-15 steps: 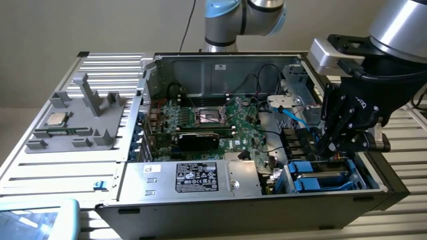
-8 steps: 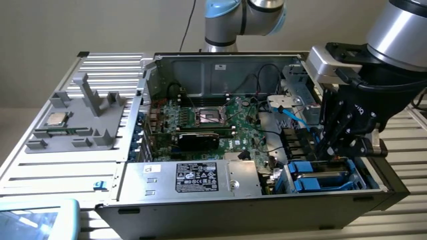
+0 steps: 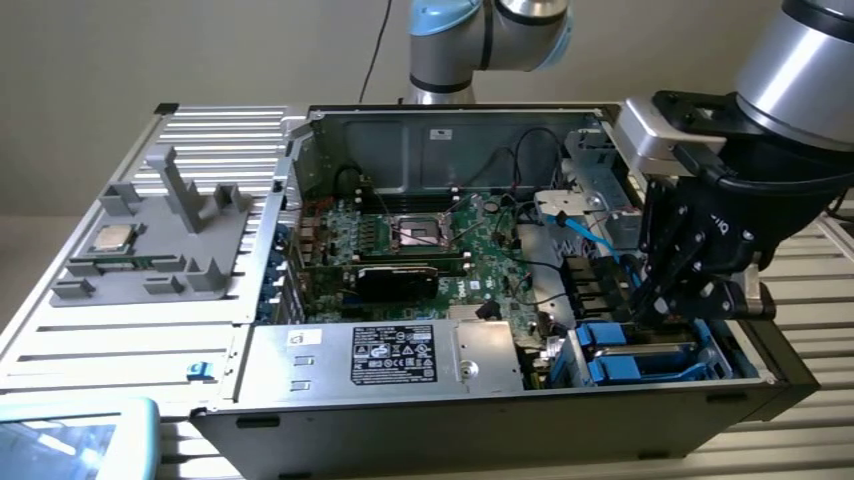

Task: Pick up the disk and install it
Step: 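Insert the second disk wire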

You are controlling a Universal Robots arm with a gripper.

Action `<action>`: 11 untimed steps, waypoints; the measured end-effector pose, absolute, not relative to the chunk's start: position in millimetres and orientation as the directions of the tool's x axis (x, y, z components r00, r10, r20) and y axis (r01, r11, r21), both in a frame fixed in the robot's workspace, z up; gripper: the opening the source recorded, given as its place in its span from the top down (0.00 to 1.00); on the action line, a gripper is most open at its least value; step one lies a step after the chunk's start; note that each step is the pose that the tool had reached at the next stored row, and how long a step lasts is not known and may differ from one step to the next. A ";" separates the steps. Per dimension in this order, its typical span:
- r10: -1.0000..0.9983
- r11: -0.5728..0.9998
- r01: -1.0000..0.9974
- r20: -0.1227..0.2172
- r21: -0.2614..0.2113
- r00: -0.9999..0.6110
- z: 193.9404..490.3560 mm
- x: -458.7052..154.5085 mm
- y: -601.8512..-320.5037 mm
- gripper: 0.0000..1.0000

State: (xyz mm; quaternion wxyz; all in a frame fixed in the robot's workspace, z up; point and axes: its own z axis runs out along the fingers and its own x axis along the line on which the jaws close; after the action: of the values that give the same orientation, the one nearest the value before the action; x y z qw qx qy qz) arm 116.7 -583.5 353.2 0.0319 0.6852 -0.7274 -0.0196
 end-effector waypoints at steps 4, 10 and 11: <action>-0.998 0.056 -0.996 -0.012 0.074 -0.057 352.2 116.6 -589.7 0.84; -0.998 0.055 -0.996 -0.021 0.074 -0.057 346.7 116.7 -591.5 0.84; -0.998 0.055 -0.996 -0.021 0.074 -0.057 346.1 116.7 -591.4 0.84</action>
State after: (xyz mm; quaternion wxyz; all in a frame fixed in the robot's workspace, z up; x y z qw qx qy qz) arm 116.7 -591.4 346.1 0.0179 0.6864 -0.7262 -0.0343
